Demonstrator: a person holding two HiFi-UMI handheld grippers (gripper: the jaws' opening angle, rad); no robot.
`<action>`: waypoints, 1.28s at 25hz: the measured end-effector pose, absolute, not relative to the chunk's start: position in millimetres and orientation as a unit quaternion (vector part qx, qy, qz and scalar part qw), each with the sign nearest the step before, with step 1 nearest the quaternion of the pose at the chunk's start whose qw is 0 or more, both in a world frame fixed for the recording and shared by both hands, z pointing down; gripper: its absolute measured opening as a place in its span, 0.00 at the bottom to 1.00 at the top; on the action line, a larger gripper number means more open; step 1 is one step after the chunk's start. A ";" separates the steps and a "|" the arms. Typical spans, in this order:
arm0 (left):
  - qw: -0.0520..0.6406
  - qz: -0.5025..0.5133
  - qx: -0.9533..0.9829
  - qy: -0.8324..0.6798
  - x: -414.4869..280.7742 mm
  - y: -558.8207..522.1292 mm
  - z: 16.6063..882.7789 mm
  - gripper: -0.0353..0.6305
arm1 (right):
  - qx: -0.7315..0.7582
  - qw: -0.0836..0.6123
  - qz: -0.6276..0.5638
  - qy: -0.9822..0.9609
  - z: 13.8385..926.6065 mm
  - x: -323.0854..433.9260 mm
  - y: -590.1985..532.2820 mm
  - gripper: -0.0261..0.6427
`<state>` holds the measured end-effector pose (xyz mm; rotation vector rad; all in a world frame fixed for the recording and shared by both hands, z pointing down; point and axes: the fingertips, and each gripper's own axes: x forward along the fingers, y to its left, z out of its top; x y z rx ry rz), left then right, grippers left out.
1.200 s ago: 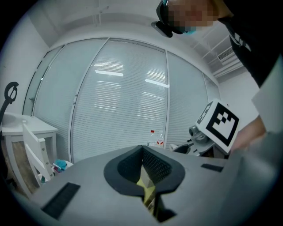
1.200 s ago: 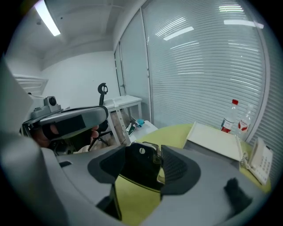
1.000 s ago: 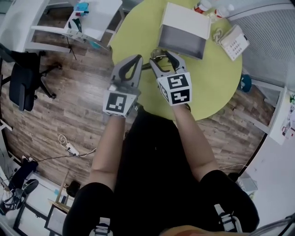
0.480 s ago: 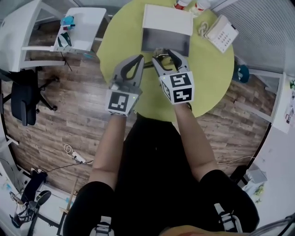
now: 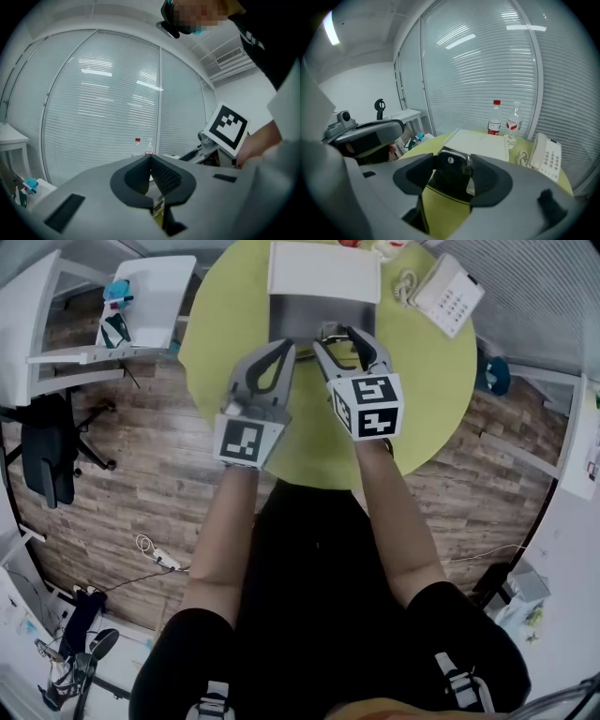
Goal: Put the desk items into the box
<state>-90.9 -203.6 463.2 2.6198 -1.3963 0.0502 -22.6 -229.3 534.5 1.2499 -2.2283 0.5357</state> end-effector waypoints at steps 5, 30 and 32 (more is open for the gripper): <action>0.087 0.016 0.878 -0.470 -84.6 -217.9 468.9 0.07 | 0.474 0.255 0.203 -0.818 543.1 -15.4 -245.6 0.42; 0.115 0.031 0.874 -0.472 -78.7 -259.0 519.9 0.07 | 0.475 0.310 0.246 -0.786 634.8 -11.1 -280.5 0.42; 0.117 0.032 0.873 -0.472 -78.1 -260.1 522.5 0.07 | 0.471 0.316 0.253 -0.784 640.9 -11.6 -278.9 0.42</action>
